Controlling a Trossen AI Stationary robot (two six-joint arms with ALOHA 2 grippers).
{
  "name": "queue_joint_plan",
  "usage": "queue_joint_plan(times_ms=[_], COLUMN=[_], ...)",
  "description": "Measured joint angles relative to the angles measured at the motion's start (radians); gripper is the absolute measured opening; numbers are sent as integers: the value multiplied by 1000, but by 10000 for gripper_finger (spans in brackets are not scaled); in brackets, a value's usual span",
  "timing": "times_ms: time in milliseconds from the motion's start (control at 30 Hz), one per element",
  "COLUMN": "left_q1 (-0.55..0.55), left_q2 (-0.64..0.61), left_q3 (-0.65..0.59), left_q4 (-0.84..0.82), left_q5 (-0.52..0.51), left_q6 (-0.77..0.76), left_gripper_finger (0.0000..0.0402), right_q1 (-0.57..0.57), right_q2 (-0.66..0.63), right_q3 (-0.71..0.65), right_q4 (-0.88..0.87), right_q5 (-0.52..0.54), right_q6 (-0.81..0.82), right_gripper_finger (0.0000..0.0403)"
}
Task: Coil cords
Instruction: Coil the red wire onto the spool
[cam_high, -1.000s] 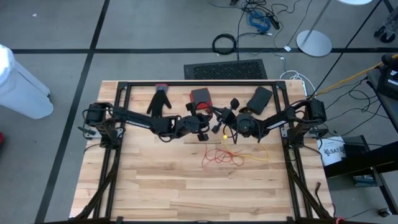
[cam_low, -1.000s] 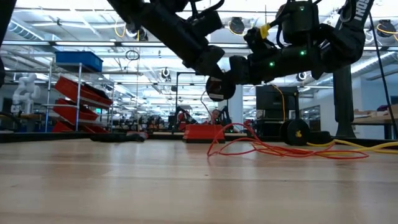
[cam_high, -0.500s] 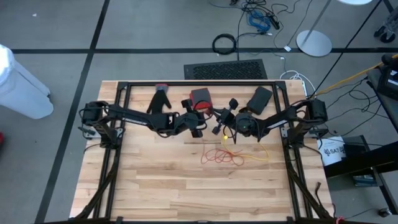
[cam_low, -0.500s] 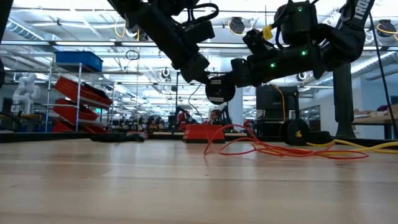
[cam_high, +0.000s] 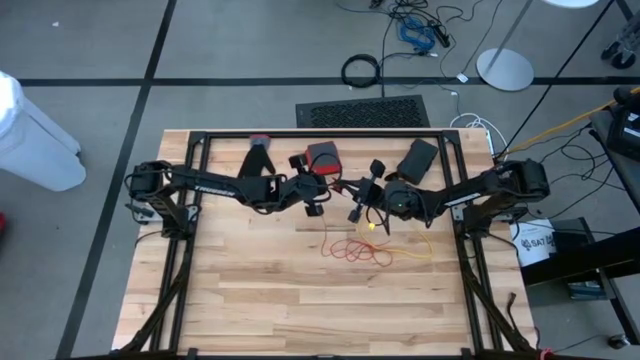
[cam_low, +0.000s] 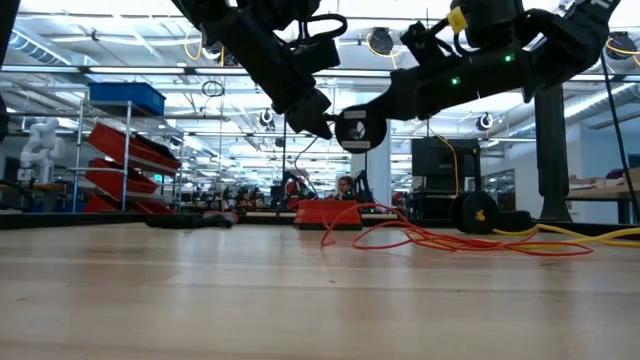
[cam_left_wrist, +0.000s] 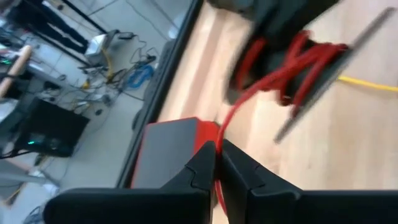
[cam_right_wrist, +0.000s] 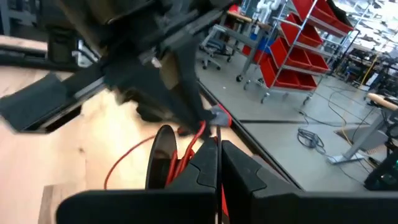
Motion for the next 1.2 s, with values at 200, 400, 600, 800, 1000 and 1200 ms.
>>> queue_joint_plan(times_ms=[200,400,600,800,1000,1200], left_q1=[0,0,-1,0,-2,-5], left_q2=[0,0,0,0,0,0], left_q3=[0,-25,-56,-100,-136,-195], left_q4=[0,14,19,88,145,221], left_q5=[22,64,81,96,108,125], left_q6=[-5,-5,-6,-6,-26,-33], left_gripper_finger=[26,27,27,27,28,28], right_q1=[7,23,33,51,67,73], right_q2=[-21,-54,-100,-151,-186,-211], right_q3=[0,0,0,0,0,0], right_q4=[17,13,-32,-91,-118,-130], right_q5=[-26,-23,-8,44,66,69], right_q6=[-3,-3,-11,-27,-38,-50], right_gripper_finger=[0,0,0,0,0,0])
